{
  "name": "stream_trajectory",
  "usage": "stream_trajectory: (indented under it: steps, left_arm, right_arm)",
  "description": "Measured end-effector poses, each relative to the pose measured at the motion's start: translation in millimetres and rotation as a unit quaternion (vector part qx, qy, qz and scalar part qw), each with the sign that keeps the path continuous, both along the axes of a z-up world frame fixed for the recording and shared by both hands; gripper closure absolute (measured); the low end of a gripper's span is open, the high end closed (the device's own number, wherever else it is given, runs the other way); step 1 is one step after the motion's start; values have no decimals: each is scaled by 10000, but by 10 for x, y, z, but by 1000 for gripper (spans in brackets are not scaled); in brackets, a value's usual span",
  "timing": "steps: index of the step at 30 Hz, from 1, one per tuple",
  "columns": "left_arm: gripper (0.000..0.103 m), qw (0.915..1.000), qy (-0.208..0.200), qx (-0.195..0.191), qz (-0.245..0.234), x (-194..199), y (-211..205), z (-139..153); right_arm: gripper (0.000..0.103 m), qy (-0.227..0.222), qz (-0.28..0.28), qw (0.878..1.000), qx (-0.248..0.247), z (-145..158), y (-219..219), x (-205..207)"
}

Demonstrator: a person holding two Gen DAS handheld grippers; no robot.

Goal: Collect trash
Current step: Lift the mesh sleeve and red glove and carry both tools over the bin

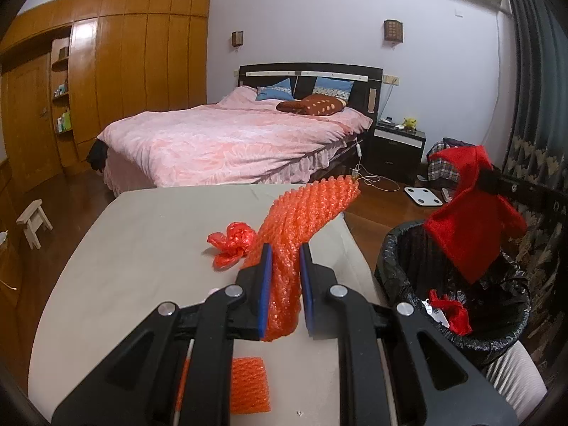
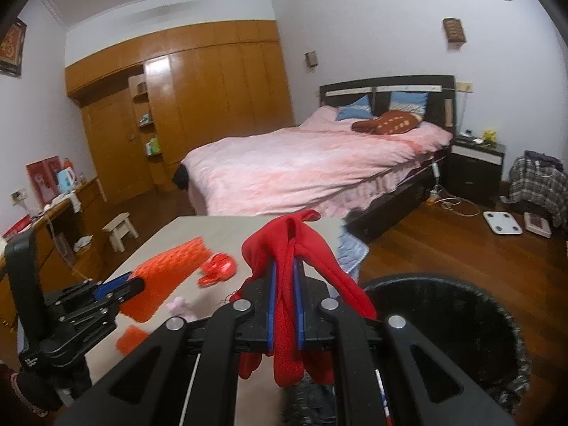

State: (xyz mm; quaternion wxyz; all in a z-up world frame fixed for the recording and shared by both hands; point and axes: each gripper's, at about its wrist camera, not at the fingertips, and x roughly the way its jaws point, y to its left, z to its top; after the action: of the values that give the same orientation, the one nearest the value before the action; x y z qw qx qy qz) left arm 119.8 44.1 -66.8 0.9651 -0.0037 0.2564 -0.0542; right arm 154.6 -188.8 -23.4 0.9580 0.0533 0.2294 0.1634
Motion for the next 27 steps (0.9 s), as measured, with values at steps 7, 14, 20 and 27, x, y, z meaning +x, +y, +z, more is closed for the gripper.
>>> stream_trajectory:
  steps: [7,14,20,27]
  left_arm:
    - [89,9999,-2,-14,-167,12,-130,2]
    - [89,9997,11,12,-241,18,-171,-6]
    - [89,9996,-12,31,-291,24,-185,3]
    - [89,9987,-26,42,-517,51,-361,10]
  right_arm:
    - [94,6,-171,9999,-2,-13,-125,-31]
    - [94,39,-180,9998,39,-49,-130,-45]
    - [94,16,-220,9997,55,-37,-176,-61]
    - [94,-2,-366,9993,21,-33,-272,-117]
